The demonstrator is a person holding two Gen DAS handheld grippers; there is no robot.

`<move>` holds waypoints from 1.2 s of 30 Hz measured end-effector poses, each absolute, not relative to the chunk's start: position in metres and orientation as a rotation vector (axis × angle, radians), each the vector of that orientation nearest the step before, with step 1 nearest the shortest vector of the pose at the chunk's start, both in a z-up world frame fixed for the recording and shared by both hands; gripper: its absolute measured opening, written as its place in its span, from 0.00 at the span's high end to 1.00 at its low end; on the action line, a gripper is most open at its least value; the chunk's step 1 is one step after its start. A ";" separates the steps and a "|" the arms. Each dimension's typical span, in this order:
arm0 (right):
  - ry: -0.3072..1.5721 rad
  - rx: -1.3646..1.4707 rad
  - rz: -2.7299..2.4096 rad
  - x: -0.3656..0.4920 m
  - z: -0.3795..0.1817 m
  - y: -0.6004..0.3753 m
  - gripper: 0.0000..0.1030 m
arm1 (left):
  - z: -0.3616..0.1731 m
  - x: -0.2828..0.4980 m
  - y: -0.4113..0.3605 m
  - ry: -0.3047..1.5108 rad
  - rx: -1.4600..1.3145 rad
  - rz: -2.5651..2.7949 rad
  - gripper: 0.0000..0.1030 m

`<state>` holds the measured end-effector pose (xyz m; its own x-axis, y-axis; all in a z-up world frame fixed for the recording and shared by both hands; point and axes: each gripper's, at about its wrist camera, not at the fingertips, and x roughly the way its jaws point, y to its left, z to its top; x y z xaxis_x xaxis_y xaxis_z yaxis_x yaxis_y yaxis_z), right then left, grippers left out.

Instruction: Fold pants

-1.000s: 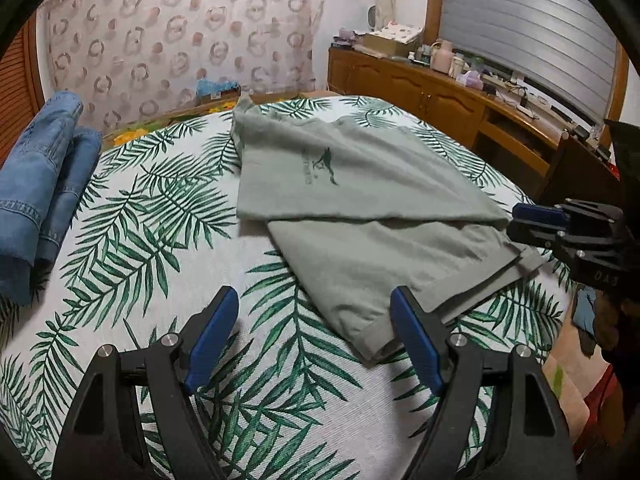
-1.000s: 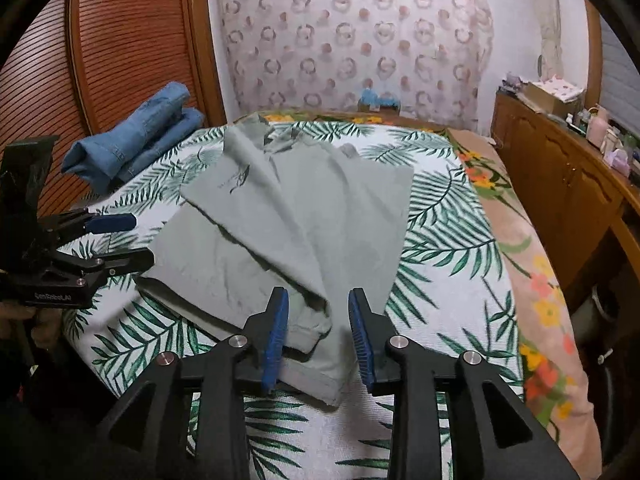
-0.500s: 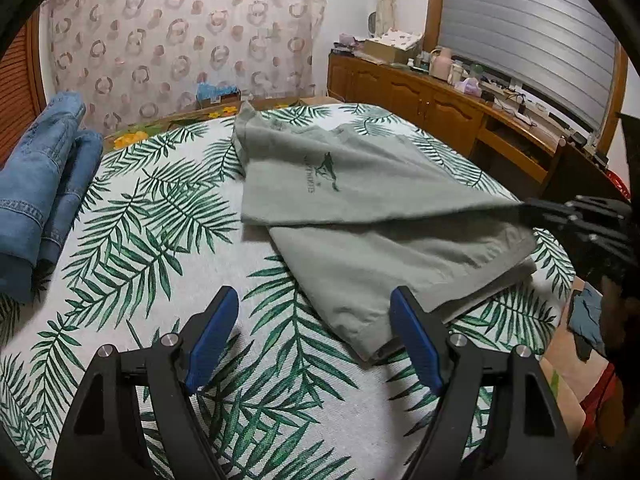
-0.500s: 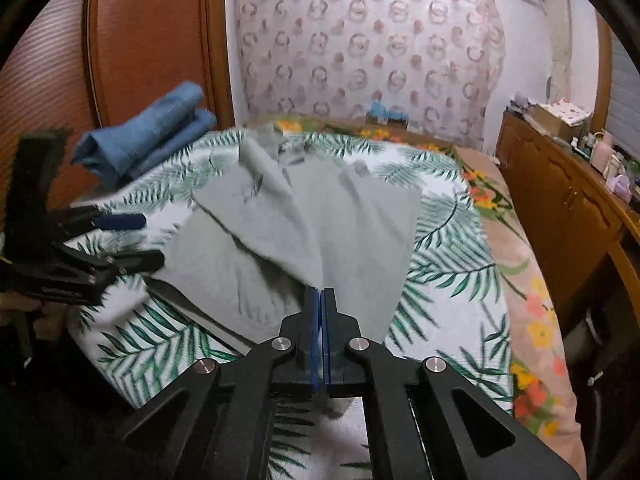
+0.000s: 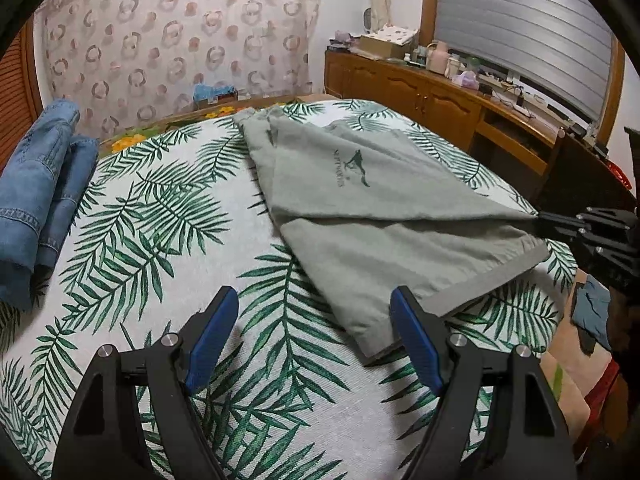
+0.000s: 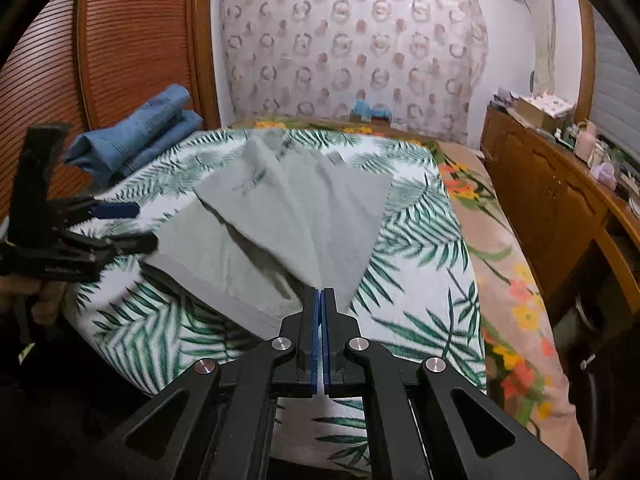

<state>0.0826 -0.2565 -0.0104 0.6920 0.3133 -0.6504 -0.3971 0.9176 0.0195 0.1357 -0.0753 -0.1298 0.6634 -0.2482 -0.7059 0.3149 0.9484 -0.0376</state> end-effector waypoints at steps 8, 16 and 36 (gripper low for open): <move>0.753 -0.117 0.387 0.090 -0.017 -0.253 0.99 | -0.135 0.138 -0.076 0.799 0.094 -0.313 0.23; 0.687 -0.091 0.372 0.089 0.005 -0.253 0.62 | -0.138 0.141 -0.073 0.815 0.065 -0.321 0.23; 0.756 -0.166 0.525 0.165 -0.009 -0.183 0.61 | -0.119 0.138 -0.044 0.744 0.029 -0.273 0.23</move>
